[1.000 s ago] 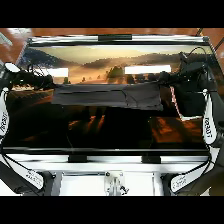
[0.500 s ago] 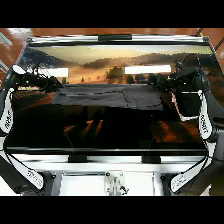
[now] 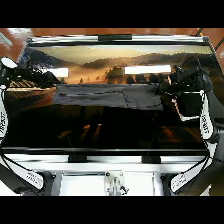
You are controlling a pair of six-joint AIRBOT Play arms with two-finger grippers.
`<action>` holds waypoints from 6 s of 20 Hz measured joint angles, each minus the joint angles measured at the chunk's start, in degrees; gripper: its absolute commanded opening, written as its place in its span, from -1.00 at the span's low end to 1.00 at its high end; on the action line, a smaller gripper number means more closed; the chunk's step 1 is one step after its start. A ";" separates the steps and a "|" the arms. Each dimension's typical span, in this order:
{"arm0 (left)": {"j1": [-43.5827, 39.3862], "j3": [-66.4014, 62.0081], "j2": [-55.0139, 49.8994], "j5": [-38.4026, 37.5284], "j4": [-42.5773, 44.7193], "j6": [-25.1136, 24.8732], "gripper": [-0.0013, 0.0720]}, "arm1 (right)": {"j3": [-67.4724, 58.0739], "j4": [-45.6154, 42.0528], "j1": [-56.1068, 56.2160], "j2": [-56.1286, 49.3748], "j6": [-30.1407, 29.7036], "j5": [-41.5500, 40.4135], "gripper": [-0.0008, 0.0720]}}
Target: Fold the shirts.
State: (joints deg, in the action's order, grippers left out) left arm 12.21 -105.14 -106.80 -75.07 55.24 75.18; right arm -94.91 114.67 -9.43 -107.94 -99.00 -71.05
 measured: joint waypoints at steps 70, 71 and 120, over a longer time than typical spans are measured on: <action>-10.60 -0.66 39.95 11.58 -4.74 8.63 -0.87 | 0.02 10.86 30.99 11.19 16.26 15.26 -0.77; -9.92 -0.66 41.03 10.67 -4.79 8.66 -0.87 | 0.04 12.33 31.71 9.66 16.26 17.20 -0.75; -7.98 -0.61 43.52 6.86 -4.61 9.09 -0.87 | -20.11 20.90 -5.97 14.01 15.32 -0.46 -0.78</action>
State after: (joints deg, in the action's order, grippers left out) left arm 4.23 -105.75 -63.29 -68.20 50.63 84.27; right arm -115.02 135.57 -15.40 -93.93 -83.68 -71.50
